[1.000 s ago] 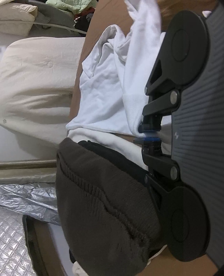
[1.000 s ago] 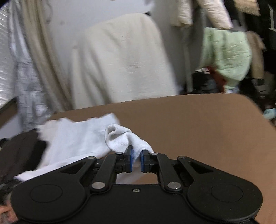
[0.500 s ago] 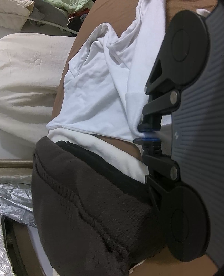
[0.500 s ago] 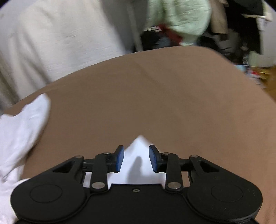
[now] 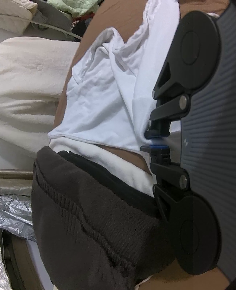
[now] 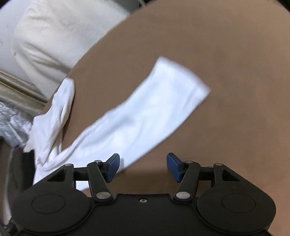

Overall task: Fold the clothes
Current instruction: 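Pull the sleeve outward with the right gripper while the left gripper holds the hem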

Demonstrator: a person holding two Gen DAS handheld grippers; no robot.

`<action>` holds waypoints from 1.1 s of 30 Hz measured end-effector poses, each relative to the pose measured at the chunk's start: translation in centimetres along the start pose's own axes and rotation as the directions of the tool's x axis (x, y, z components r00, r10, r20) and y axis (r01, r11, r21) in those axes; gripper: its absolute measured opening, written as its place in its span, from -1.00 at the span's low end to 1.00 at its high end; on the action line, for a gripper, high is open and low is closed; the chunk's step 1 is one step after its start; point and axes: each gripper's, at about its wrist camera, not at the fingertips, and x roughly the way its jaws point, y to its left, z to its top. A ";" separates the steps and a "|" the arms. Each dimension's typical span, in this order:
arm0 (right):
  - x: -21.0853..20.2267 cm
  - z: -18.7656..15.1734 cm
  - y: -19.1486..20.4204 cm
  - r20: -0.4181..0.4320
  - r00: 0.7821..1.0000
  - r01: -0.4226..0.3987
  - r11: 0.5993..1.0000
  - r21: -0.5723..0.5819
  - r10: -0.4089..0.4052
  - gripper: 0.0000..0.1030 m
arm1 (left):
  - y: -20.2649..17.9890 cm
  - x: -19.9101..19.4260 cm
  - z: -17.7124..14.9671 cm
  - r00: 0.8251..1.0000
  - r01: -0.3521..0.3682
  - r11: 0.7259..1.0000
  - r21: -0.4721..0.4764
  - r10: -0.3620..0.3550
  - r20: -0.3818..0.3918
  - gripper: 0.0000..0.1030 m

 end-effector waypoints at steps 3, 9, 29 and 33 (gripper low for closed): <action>1.7 0.2 0.8 0.079 0.996 -0.030 0.999 -0.010 0.031 0.67 | 0.2 -0.4 0.1 0.999 0.041 0.999 -0.019 -0.041 0.013 -0.85; 3.4 3.5 2.3 0.254 0.963 0.123 0.985 -0.117 -0.090 -0.86 | -0.8 -2.6 0.4 0.982 0.183 0.983 -0.002 -0.182 0.053 -0.89; -16.8 15.7 -6.7 0.600 0.752 0.565 0.737 -0.372 -0.274 -0.92 | -27.2 -10.5 -7.2 0.783 0.620 0.723 0.305 -0.595 -0.181 -0.90; -17.1 18.1 -10.4 0.589 0.752 0.569 0.742 -0.355 -0.295 -0.92 | -31.7 -8.6 -9.2 0.795 0.607 0.718 0.340 -0.556 -0.242 -0.90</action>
